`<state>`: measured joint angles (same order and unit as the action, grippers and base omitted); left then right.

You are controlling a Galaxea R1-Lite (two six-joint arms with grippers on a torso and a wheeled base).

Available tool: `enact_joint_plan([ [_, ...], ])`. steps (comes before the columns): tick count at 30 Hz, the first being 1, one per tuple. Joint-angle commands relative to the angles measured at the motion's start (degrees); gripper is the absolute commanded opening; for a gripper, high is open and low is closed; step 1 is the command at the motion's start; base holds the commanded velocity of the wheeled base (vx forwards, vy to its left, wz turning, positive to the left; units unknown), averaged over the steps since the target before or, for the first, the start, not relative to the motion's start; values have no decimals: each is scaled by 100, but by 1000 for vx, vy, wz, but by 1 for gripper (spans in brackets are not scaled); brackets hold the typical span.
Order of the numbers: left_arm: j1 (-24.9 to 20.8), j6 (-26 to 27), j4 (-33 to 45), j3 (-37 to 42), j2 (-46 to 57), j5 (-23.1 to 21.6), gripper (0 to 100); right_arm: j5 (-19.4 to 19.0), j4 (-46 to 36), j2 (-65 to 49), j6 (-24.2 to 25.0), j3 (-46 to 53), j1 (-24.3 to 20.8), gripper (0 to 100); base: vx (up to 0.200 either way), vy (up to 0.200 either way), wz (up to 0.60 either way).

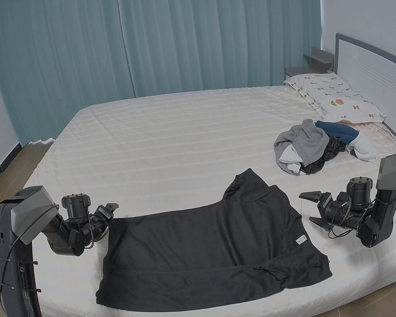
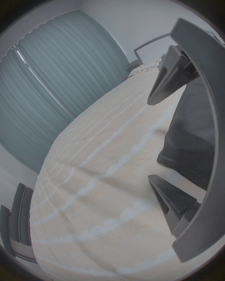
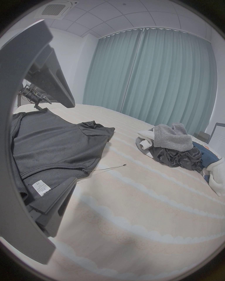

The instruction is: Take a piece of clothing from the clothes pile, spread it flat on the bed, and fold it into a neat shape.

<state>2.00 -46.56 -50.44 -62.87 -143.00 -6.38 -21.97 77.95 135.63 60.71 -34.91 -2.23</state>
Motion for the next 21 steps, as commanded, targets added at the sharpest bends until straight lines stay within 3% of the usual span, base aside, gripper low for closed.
enact_joint_plan([
  [1, -7, 200, 0, 55, -44, -4, 100, -1, 1, 7, 2, 2, -5, 100, 0, 0, 0],
  [10, -51, 639, -27, 117, -176, 5, 100, -1, 1, 7, 2, -7, -5, 100, 0, 0, 0],
  [11, -51, 683, -53, 117, -211, 31, 0, -1, 1, 7, 2, -7, -5, 100, 0, 0, 0],
  [21, -15, 683, -545, 64, -325, 365, 0, -1, -8, 25, -42, -24, -14, 100, 0, 0, 0],
])
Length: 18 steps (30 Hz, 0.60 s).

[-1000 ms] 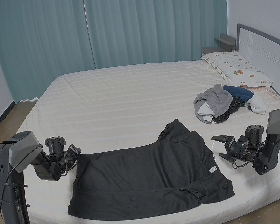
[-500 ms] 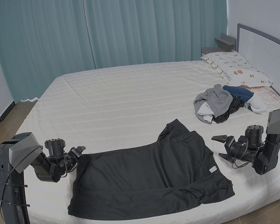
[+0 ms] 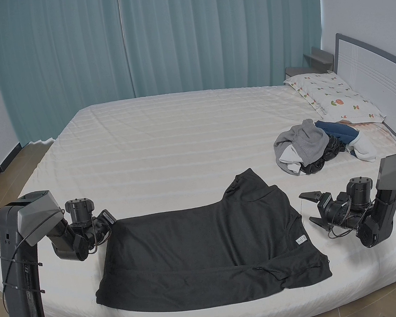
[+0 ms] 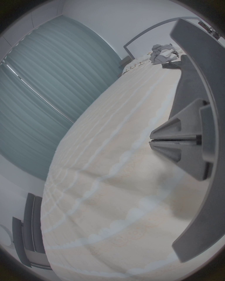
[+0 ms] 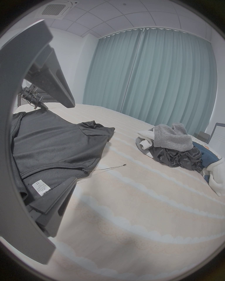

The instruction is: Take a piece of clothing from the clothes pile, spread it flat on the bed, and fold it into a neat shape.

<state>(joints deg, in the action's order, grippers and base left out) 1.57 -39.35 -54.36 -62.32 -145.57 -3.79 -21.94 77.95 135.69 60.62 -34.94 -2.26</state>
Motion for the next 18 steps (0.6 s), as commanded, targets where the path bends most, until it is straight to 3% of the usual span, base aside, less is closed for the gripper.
enact_joint_plan([
  [1, 27, -38, -224, 27, -77, 115, 0, -3, 1, 45, -68, -22, -12, 100, 0, 0, 0],
  [16, 19, -336, -347, 71, -68, 124, 0, 199, -403, 98, -402, -619, -302, 100, 0, 0, 0],
  [18, 19, -389, -347, 71, -68, 115, 0, 208, -658, 45, -974, -778, -319, 100, 0, 0, 0],
])
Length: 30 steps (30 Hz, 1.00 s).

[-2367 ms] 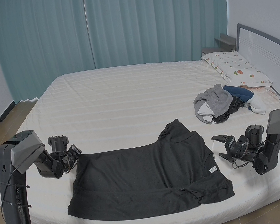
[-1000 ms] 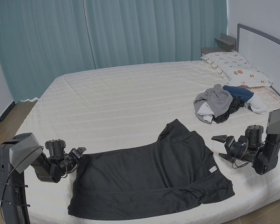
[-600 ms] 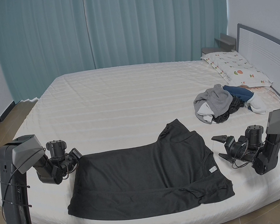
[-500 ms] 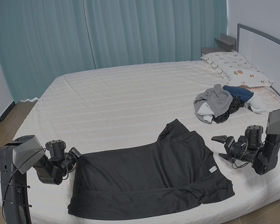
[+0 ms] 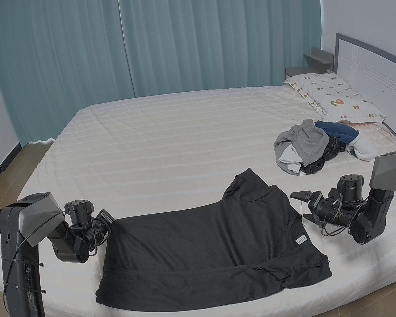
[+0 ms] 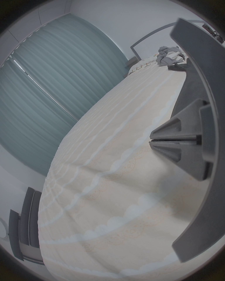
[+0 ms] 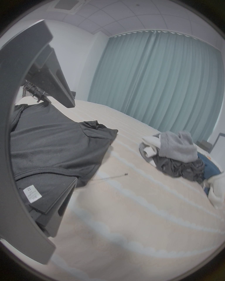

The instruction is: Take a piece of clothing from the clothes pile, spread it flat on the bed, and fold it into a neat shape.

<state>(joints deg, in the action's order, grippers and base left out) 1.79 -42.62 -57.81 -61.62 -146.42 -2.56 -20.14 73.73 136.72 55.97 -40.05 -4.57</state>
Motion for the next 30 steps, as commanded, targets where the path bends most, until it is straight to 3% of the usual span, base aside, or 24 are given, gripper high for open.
enact_joint_plan([
  [1, -3, -62, -2, 1, 17, -8, 0, 45, -315, -49, -736, -346, -97, 100, 0, 0, 0],
  [2, -3, -62, -2, 1, 17, -8, 0, 45, -315, -49, -736, -346, -97, 100, 0, 0, 0],
  [3, -3, -62, -2, 1, 17, -8, 0, 265, -553, -5, -1088, -636, -114, 100, 0, 0, 0],
  [7, -3, -71, -2, 72, 35, -8, 0, 915, -1335, 224, -1325, -1620, -299, 100, 0, 0, 0],
  [14, -3, -89, -2, 89, 35, -8, 0, 1197, -2583, 901, -1809, -3273, -615, 100, 0, 0, 0],
  [22, -3, -89, -2, 98, 26, -8, 0, 1680, -3453, 1586, -1861, -4802, -677, 100, 0, 0, 0],
  [30, -3, -80, -2, 98, 17, -8, 0, 1777, -3734, 1683, -1870, -5057, -747, 100, 0, 0, 0],
])
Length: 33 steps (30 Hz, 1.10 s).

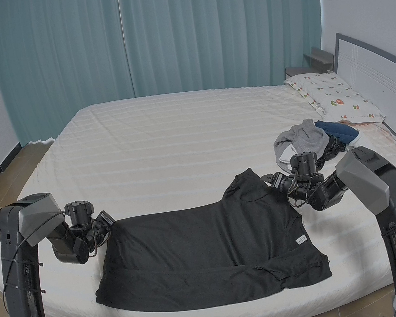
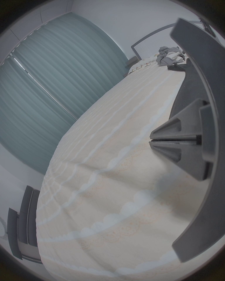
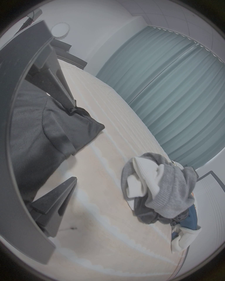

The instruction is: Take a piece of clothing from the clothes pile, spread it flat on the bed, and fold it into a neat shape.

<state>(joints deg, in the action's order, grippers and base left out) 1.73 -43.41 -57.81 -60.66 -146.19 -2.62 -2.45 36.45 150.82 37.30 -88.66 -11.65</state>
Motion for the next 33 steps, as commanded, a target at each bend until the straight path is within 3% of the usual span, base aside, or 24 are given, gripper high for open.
enact_joint_plan([
  [1, 3, -1, -2, 2, -6, 7, 0, 17, -15, 281, -4, -239, -47, 100, 0, 0, 0],
  [5, 3, -1, -2, -7, -15, 7, 0, 25, 2, 299, 14, -327, -47, 100, 0, 0, 0],
  [6, 3, -1, -2, -7, -15, -2, 0, 34, 11, 290, 14, -336, -47, 0, 0, 0, 0],
  [17, 3, -10, -11, -7, -6, -2, 0, 113, 11, 61, 67, -151, 14, 0, 0, 0, 0],
  [27, 11, -27, -11, -16, 12, -10, 0, -133, 407, -343, 93, 376, 234, 0, 0, 0, 0],
  [33, 3, -168, -20, -16, 55, -2, 0, -537, 846, -651, 269, 1026, 357, 0, 0, 0, 0],
])
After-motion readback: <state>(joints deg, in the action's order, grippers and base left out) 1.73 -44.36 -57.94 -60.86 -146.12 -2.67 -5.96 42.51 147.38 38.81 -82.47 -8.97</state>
